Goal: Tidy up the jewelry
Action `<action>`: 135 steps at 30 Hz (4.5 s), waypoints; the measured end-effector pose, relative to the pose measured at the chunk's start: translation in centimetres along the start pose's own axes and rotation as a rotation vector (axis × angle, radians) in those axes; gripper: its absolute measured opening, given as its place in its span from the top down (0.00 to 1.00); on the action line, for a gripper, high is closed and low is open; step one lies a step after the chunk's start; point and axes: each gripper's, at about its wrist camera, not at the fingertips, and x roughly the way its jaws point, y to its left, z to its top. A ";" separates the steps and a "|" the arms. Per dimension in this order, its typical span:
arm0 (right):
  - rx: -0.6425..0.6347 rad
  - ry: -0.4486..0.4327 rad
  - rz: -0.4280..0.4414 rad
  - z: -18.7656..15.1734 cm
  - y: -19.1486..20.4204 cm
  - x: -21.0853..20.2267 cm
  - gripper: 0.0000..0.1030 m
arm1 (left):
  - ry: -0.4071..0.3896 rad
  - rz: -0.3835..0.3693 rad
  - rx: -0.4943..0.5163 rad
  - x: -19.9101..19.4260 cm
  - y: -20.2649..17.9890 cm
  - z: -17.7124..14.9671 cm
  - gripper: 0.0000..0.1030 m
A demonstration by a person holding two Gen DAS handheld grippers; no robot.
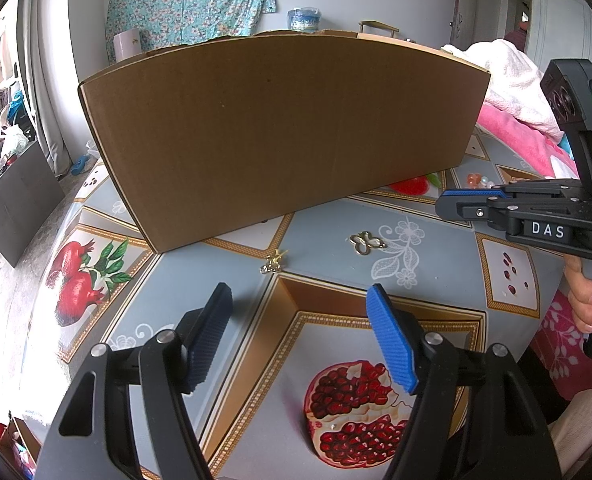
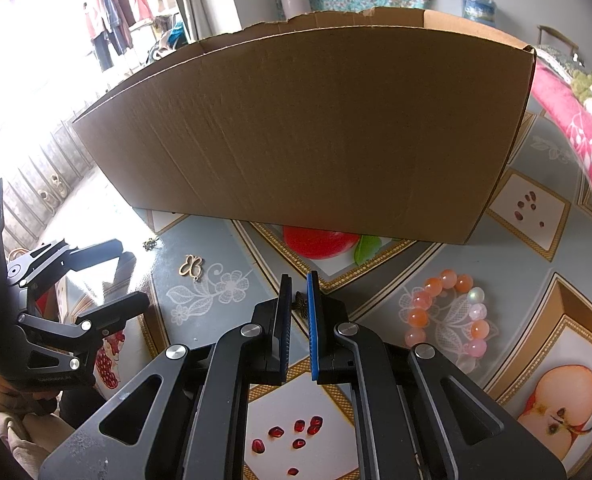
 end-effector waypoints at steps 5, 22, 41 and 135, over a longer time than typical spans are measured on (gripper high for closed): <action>0.001 -0.001 0.001 -0.1 0.0 0.2 0.94 | 0.000 0.002 0.001 0.0 0.0 0.0 0.33; 0.010 -0.006 0.007 -0.3 -0.5 0.7 0.94 | -0.059 -0.032 -0.049 -1.7 1.4 0.4 0.32; 0.056 -0.041 0.108 -1.1 -3.6 1.3 0.94 | 0.007 -0.094 0.060 1.6 -2.5 2.8 0.54; -0.087 0.022 -0.053 -1.1 -0.4 0.0 0.93 | -0.172 -0.075 0.026 -6.5 -0.9 1.9 0.83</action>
